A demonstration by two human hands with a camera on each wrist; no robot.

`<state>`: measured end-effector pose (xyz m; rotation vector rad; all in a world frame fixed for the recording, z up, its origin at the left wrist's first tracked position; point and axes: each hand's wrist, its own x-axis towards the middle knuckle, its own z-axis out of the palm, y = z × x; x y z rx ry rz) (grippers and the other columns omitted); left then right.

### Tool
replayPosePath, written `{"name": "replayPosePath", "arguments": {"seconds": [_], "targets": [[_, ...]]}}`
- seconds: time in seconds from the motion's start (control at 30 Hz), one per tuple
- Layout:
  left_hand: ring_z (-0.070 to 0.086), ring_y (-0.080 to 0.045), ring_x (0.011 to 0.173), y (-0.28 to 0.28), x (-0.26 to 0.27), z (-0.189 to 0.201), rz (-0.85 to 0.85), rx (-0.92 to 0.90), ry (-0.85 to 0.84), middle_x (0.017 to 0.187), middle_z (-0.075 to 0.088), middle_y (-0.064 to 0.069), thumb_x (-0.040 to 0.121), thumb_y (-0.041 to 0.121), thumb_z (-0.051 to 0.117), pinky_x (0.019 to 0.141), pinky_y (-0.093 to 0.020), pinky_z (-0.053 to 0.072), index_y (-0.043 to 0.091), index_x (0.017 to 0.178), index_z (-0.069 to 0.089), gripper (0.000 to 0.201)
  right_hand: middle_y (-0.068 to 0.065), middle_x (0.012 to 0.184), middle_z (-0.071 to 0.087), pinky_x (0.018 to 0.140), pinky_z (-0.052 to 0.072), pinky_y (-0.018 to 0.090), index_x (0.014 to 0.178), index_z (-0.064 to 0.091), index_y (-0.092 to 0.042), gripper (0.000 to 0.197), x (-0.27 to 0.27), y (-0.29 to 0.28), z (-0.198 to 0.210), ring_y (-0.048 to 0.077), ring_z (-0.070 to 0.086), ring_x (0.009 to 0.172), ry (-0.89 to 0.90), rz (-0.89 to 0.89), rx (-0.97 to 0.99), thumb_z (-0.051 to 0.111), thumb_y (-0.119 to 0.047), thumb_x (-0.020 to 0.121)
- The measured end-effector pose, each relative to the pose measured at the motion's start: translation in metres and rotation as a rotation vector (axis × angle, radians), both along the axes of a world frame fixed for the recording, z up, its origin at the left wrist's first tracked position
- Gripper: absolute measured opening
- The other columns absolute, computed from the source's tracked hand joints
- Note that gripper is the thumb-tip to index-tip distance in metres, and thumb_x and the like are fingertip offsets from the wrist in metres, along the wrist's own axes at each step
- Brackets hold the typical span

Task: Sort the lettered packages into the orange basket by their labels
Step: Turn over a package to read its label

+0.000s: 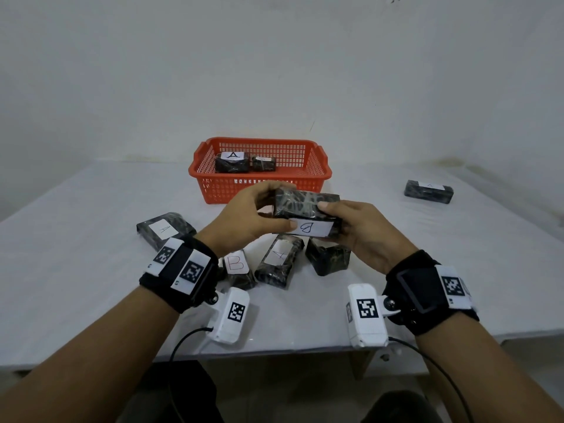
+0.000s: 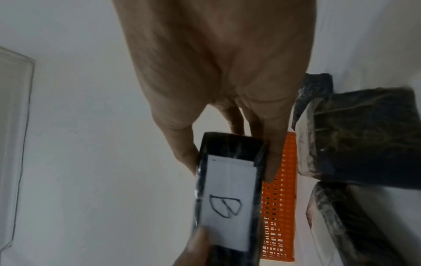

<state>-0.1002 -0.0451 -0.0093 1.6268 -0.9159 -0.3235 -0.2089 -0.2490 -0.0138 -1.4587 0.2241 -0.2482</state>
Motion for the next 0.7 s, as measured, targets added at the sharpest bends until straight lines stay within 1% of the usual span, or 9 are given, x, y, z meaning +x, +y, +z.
{"name": "replayPosePath", "arguments": {"seconds": [0.07, 0.1, 0.17, 0.2, 0.3, 0.4, 0.47, 0.6, 0.7], "targets": [[0.071, -0.015, 0.115, -0.0016, -0.004, 0.0003, -0.01, -0.014, 0.091, 0.126, 0.072, -0.002, 0.082, 0.026, 0.081, 0.094, -0.034, 0.06, 0.017, 0.134, 0.061, 0.057, 0.021, 0.117, 0.076, 0.096, 0.06, 0.045, 0.119, 0.07, 0.002, 0.031, -0.0004, 0.0003, -0.0008, 0.032, 0.074, 0.102, -0.033, -0.02, 0.008, 0.073, -0.014, 0.093], [0.073, -0.017, 0.11, -0.0033, -0.0053, -0.0004, -0.005, -0.029, 0.132, 0.122, 0.074, -0.003, 0.088, 0.027, 0.076, 0.092, -0.036, 0.061, 0.015, 0.13, 0.064, 0.045, 0.02, 0.118, 0.075, 0.095, 0.06, 0.044, 0.121, 0.069, 0.001, 0.032, -0.001, 0.0007, -0.001, 0.031, 0.074, 0.102, -0.049, -0.024, 0.012, 0.074, -0.012, 0.092], [0.076, -0.02, 0.098, -0.0056, -0.0055, -0.0027, 0.062, -0.051, 0.123, 0.109, 0.076, -0.006, 0.097, 0.018, 0.069, 0.089, -0.04, 0.062, 0.01, 0.115, 0.071, 0.019, 0.016, 0.116, 0.076, 0.089, 0.061, 0.038, 0.124, 0.068, 0.0, 0.035, -0.0012, 0.0026, -0.0019, 0.028, 0.075, 0.101, -0.064, -0.023, 0.006, 0.074, -0.011, 0.092], [0.076, -0.021, 0.095, -0.0066, -0.0044, -0.0042, 0.095, -0.052, 0.099, 0.106, 0.077, -0.007, 0.098, 0.013, 0.068, 0.088, -0.04, 0.062, 0.009, 0.112, 0.072, 0.016, 0.014, 0.114, 0.077, 0.086, 0.061, 0.035, 0.124, 0.068, 0.0, 0.035, -0.0011, 0.004, -0.0023, 0.026, 0.075, 0.099, -0.063, -0.013, 0.003, 0.074, -0.011, 0.092], [0.077, -0.022, 0.096, -0.0087, -0.0039, -0.0051, 0.105, -0.048, 0.059, 0.107, 0.077, -0.01, 0.093, 0.003, 0.071, 0.086, -0.035, 0.063, 0.006, 0.123, 0.07, 0.03, 0.016, 0.115, 0.077, 0.087, 0.06, 0.034, 0.121, 0.071, -0.001, 0.032, -0.0002, 0.0073, -0.0031, 0.024, 0.075, 0.098, -0.04, 0.018, 0.017, 0.071, -0.019, 0.096], [0.075, -0.023, 0.102, -0.009, -0.0046, -0.0043, 0.069, -0.069, 0.132, 0.111, 0.075, -0.009, 0.094, 0.005, 0.071, 0.088, -0.032, 0.061, 0.008, 0.129, 0.066, 0.036, 0.017, 0.113, 0.078, 0.086, 0.06, 0.031, 0.12, 0.072, 0.0, 0.031, 0.0004, 0.0079, -0.0022, 0.024, 0.076, 0.098, -0.061, -0.006, 0.04, 0.072, -0.02, 0.096], [0.074, -0.027, 0.107, -0.0088, -0.0052, -0.0035, 0.045, -0.068, 0.164, 0.114, 0.076, -0.012, 0.096, 0.011, 0.071, 0.093, -0.036, 0.06, 0.007, 0.127, 0.067, 0.032, 0.018, 0.115, 0.078, 0.091, 0.06, 0.033, 0.121, 0.071, 0.001, 0.033, 0.0004, 0.0069, -0.0024, 0.025, 0.075, 0.1, -0.084, -0.004, 0.058, 0.073, -0.018, 0.094], [0.074, -0.028, 0.105, -0.0063, -0.0053, -0.0005, 0.111, -0.078, 0.093, 0.112, 0.077, -0.016, 0.094, 0.01, 0.071, 0.097, -0.046, 0.057, 0.005, 0.114, 0.074, 0.021, 0.017, 0.119, 0.076, 0.097, 0.059, 0.036, 0.121, 0.071, 0.001, 0.045, 0.0001, 0.0055, -0.0049, 0.028, 0.075, 0.105, -0.084, 0.046, 0.012, 0.08, -0.019, 0.081], [0.072, -0.033, 0.112, -0.0054, -0.0053, -0.0011, 0.086, -0.093, 0.126, 0.116, 0.076, -0.016, 0.093, 0.009, 0.072, 0.101, -0.047, 0.056, 0.008, 0.12, 0.072, 0.027, 0.018, 0.119, 0.076, 0.099, 0.057, 0.038, 0.121, 0.07, 0.002, 0.05, -0.0004, 0.0016, -0.0074, 0.028, 0.075, 0.106, -0.097, 0.008, -0.017, 0.083, -0.016, 0.077]]}}
